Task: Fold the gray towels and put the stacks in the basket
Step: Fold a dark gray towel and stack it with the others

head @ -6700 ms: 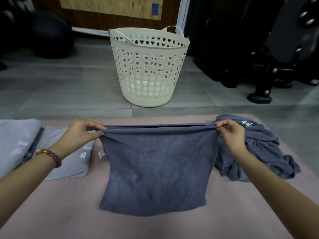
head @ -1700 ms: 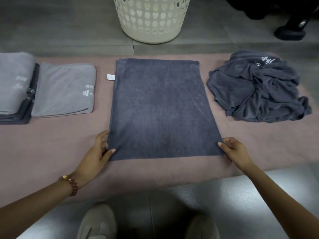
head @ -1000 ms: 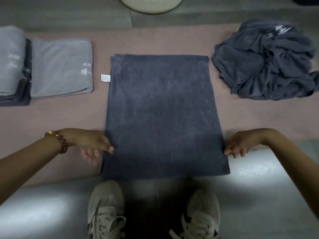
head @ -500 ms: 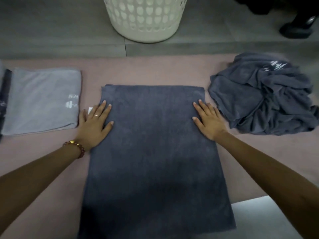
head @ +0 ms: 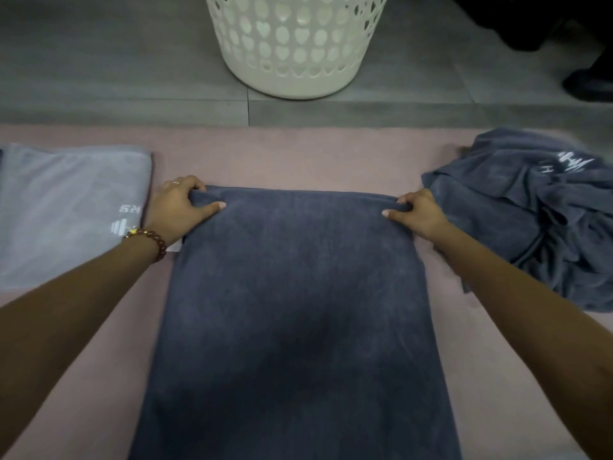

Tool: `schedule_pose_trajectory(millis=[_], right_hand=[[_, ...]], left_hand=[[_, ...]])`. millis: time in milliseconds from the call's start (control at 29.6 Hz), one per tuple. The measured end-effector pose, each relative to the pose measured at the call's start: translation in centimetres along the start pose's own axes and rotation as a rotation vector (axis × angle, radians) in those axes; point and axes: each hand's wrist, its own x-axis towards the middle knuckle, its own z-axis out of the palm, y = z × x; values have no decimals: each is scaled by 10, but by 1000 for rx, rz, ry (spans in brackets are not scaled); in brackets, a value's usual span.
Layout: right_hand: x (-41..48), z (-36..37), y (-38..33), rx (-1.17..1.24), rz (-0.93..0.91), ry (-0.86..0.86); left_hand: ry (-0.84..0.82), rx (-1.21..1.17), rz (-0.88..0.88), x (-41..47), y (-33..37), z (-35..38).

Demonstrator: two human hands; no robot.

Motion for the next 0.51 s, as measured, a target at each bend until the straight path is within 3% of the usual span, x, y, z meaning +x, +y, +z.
schedule_pose_trajectory(millis=[169, 304, 372, 507], right_hand=[[2, -6, -5, 112, -100, 53], [-2, -6, -2, 283, -9, 57], [-2, -6, -1, 280, -3, 41], [2, -11, -7, 209, -14, -48]], left_hand=[[22, -140, 22, 6, -11, 4], [40, -145, 104, 4, -3, 6], [37, -134, 151, 1, 3, 9], [-33, -284, 64, 9, 5, 4]])
